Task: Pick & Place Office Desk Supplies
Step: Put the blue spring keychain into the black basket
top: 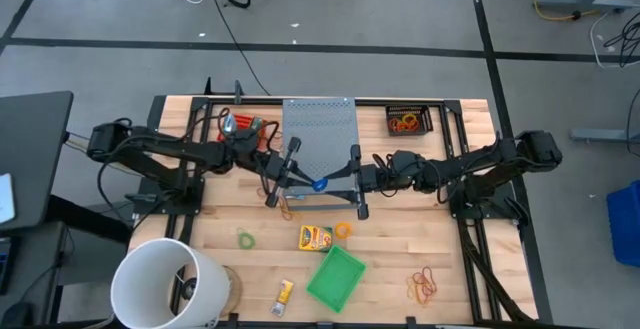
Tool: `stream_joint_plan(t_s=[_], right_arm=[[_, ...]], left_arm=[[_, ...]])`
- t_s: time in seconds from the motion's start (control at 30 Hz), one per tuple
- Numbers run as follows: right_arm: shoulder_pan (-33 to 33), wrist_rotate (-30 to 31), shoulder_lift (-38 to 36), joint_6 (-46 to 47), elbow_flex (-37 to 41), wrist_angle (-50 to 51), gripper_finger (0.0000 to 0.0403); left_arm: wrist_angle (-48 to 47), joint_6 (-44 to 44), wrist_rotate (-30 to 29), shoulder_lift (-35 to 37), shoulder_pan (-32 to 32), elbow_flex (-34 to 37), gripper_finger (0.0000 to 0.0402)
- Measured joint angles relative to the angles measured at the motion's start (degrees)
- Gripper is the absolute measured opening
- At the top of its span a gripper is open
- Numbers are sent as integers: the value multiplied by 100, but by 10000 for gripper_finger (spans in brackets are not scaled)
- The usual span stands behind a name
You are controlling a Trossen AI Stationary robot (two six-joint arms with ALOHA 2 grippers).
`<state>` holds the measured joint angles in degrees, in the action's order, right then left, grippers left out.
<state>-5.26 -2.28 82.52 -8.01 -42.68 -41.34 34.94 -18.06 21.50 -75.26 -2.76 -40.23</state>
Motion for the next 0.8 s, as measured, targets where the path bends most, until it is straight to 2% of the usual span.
stream_joint_plan(t_s=[0.4,0.5,0.63,0.8], right_arm=[[37,37,0,-4,0,-43,164],[37,117,-1,-17,0,-36,124],[37,122,0,-87,0,40,28],[31,396,-1,-96,0,76,10]], left_arm=[[435,107,118,-292,2,0,9],[422,116,129,-294,2,0,9],[422,141,149,-294,2,0,9],[422,245,146,-294,2,0,11]])
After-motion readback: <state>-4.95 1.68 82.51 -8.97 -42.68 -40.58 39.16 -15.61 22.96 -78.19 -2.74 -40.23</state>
